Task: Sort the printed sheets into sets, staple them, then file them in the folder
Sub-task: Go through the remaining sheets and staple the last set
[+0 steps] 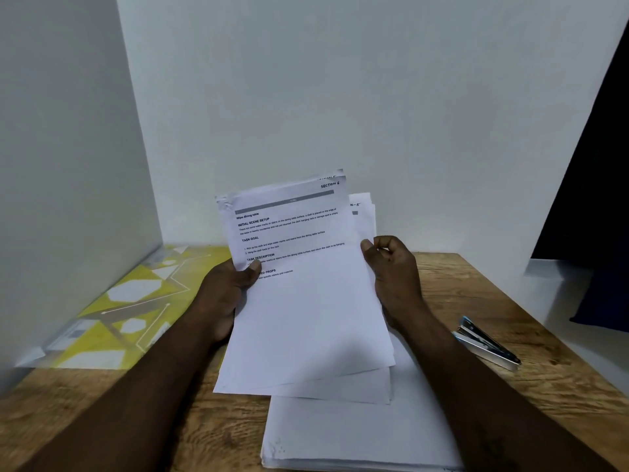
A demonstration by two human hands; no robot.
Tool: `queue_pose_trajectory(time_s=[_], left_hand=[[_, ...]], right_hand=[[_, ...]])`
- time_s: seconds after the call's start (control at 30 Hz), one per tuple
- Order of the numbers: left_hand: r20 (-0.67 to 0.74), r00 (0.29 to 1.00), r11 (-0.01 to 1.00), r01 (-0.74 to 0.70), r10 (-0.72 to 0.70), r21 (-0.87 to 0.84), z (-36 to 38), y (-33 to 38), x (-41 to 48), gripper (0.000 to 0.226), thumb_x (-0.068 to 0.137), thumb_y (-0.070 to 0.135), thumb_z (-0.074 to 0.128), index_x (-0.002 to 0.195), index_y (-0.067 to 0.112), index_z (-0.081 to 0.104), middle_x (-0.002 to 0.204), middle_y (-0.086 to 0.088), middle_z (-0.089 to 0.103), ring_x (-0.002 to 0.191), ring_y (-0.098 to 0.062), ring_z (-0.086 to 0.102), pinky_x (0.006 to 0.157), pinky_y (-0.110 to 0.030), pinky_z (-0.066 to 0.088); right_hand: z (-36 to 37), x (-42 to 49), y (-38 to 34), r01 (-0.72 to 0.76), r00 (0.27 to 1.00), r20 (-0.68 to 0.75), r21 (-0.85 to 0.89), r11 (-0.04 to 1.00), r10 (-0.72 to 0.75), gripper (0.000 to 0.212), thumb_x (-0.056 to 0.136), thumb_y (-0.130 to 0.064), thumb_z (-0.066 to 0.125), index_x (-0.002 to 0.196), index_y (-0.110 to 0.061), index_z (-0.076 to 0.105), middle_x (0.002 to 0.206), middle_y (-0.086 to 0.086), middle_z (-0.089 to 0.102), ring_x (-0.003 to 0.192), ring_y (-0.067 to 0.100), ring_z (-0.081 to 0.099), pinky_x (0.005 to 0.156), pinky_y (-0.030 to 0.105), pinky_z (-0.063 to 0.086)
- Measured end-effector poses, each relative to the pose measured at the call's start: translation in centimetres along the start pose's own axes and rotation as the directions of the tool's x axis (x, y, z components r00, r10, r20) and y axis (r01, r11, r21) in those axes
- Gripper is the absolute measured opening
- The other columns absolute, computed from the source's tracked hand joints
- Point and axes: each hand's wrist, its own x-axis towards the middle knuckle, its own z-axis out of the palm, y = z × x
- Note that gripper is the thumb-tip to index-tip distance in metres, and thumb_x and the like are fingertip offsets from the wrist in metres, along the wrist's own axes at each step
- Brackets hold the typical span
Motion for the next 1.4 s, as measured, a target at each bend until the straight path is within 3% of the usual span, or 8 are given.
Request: queue_pose_trajectory(time_s=[0.23,0.37,0.57,0.73,0.87,0.93,1.23,1.4], left_hand=[[-0.002,1.0,1.0,-0.013,0.013,0.021,-0.3,-0.4,0.5,0.025,0.103,0.007,0.061,0.126,0.011,0.071,0.119,-0.007,0.078,0.106,-0.029,0.076,0.079,-0.037,0.061],[-0.028,0.999,0.999,-0.033,0.034,0.034,-0.3,-0.6,0.7,0.023,0.102,0.006,0.061,0.123,0.009,0.071,0.117,-0.007,0.078,0.101,-0.026,0.077,0.08,-0.038,0.061],[-0.083,0.996,0.998,-0.031,0.036,0.057,-0.3,-0.7,0.7,0.024,0.101,0.007,0.065,0.124,0.006,0.071,0.116,-0.011,0.078,0.101,-0.031,0.075,0.094,-0.046,0.058],[-0.168,0.985,0.996,-0.039,0.052,0.08,-0.7,-0.5,1.1,0.015,0.1,0.007,0.067,0.112,0.012,0.075,0.11,-0.008,0.08,0.098,-0.031,0.075,0.09,-0.043,0.059],[-0.242,0.968,0.993,-0.047,0.073,0.113,-0.9,-0.4,1.4,0.012,0.1,0.008,0.068,0.109,0.014,0.074,0.108,-0.005,0.079,0.098,-0.03,0.074,0.094,-0.043,0.057],[-0.288,0.954,0.99,-0.046,0.083,0.133,-1.2,-0.3,1.7,0.01,0.1,0.011,0.069,0.107,0.016,0.075,0.106,-0.004,0.079,0.097,-0.028,0.074,0.093,-0.041,0.057],[-0.42,0.883,0.917,-0.027,0.208,0.398,-2.0,-0.4,2.1,0.006,0.099,0.014,0.068,0.103,0.016,0.072,0.098,-0.004,0.073,0.086,-0.024,0.064,0.079,-0.033,0.047],[-0.43,0.881,0.908,0.0,0.198,0.42,-2.2,-0.3,2.0,0.006,0.099,0.013,0.067,0.101,0.014,0.073,0.096,-0.006,0.072,0.084,-0.028,0.064,0.077,-0.033,0.046]], right_hand=[[0.1,-0.4,-0.3,-0.033,0.999,-0.013,-0.013,0.999,0.033,0.033,0.106,-0.023,0.063,0.074,-0.017,0.06,0.062,-0.012,0.055,0.061,0.007,0.045,0.062,0.029,0.038],[0.2,-0.4,0.0,-0.008,0.999,-0.048,-0.097,0.995,0.004,0.014,0.094,-0.036,0.075,0.087,-0.026,0.067,0.079,-0.002,0.071,0.074,0.016,0.061,0.073,0.033,0.049],[0.0,-0.2,-0.3,0.017,0.975,-0.204,-0.318,0.948,-0.086,0.013,0.102,-0.021,0.069,0.098,-0.016,0.057,0.076,-0.008,0.061,0.067,0.007,0.053,0.054,0.009,0.039],[-0.5,0.4,-0.6,-0.061,0.95,-0.31,-0.275,0.96,-0.029,0.016,0.103,-0.027,0.067,0.105,-0.015,0.057,0.079,-0.007,0.06,0.068,0.006,0.053,0.055,0.02,0.038],[-1.8,0.6,-0.7,-0.288,0.956,-0.036,0.052,0.956,0.29,0.026,0.091,-0.023,0.083,0.105,-0.01,0.066,0.092,0.009,0.077,0.074,0.025,0.07,0.071,0.037,0.057],[-2.2,0.8,0.0,-0.332,0.943,0.023,-0.023,0.943,0.332,0.022,0.09,-0.016,0.083,0.105,-0.009,0.069,0.096,0.012,0.078,0.075,0.026,0.072,0.07,0.04,0.059],[-3.5,2.3,-0.4,-0.096,0.897,-0.441,-0.134,0.986,0.027,0.014,0.102,-0.025,0.069,0.107,-0.023,0.057,0.106,0.004,0.069,0.101,0.027,0.067,0.093,0.041,0.055],[-5.0,3.1,-1.9,0.05,0.779,-0.626,0.018,0.999,-0.027,0.02,0.106,-0.026,0.063,0.12,-0.013,0.055,0.108,0.001,0.058,0.097,0.015,0.057,0.08,0.019,0.048]])
